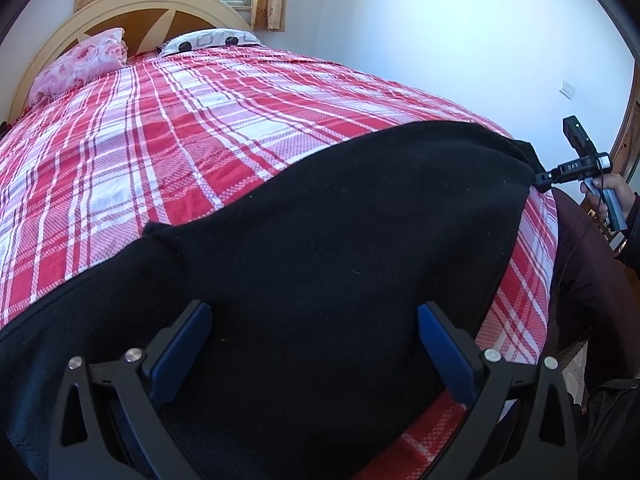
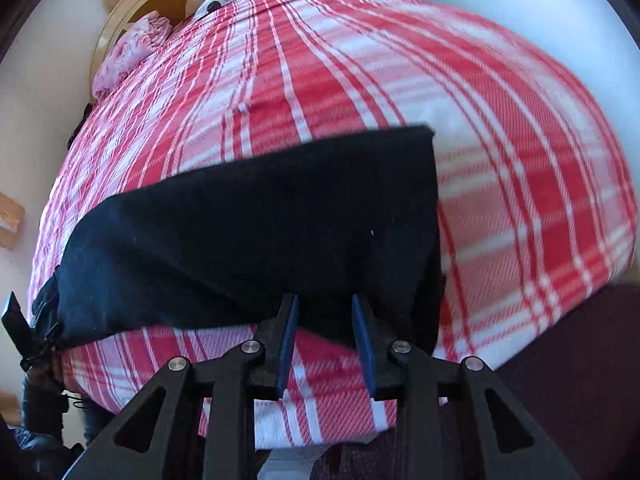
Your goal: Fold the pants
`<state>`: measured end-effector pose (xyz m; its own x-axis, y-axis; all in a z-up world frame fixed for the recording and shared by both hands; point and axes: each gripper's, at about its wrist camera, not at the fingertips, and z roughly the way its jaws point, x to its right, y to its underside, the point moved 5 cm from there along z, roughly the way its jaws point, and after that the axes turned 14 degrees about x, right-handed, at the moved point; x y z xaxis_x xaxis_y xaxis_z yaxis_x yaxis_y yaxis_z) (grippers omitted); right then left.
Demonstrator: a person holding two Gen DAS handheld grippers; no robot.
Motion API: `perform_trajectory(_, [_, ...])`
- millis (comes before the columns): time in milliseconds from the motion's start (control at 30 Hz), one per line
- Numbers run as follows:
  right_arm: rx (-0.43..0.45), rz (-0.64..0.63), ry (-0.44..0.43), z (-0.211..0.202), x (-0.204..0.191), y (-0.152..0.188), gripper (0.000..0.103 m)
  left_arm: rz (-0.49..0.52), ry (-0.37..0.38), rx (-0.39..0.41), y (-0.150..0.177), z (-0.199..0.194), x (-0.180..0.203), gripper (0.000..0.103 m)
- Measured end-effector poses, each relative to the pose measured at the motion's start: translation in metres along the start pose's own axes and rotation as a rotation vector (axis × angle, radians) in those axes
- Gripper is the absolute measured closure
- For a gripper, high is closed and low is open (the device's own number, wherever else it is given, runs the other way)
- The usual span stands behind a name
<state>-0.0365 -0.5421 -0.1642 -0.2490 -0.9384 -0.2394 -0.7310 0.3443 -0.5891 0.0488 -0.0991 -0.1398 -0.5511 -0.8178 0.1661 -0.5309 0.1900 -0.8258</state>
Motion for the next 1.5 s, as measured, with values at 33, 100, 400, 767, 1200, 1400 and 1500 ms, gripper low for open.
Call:
perform_trajectory(33, [-0.016,-0.016,-0.001,0.0,-0.002,0.003,0.074,0.002,-0.003,0.001,0.0,0.0,0.0,0.0])
perform_trajectory(100, [-0.037,-0.036,0.007,0.004,-0.006,0.003,0.074,0.006,-0.006,0.004,0.0,-0.001,0.001,0.0])
perform_trajectory(400, [0.007,0.013,-0.045,-0.005,-0.005,-0.007,0.073,0.001,-0.001,0.005,0.0,-0.001,0.0,0.0])
perform_trajectory(767, [0.102,0.14,-0.123,0.003,0.021,-0.13,0.073,0.005,-0.006,0.004,0.0,-0.001,-0.001,0.0])
perform_trajectory(1200, [-0.094,0.205,-0.055,0.033,0.057,-0.102,0.073,-0.001,0.003,0.0,0.0,0.0,-0.001,0.0])
perform_trajectory(1400, [-0.085,0.378,-0.181,0.04,0.071,-0.102,0.073,0.009,-0.007,0.001,0.001,0.0,0.001,0.0])
perform_trajectory(1500, [-0.072,0.445,-0.239,0.039,0.079,-0.1,0.073,0.009,-0.006,0.001,0.002,0.0,0.001,0.0])
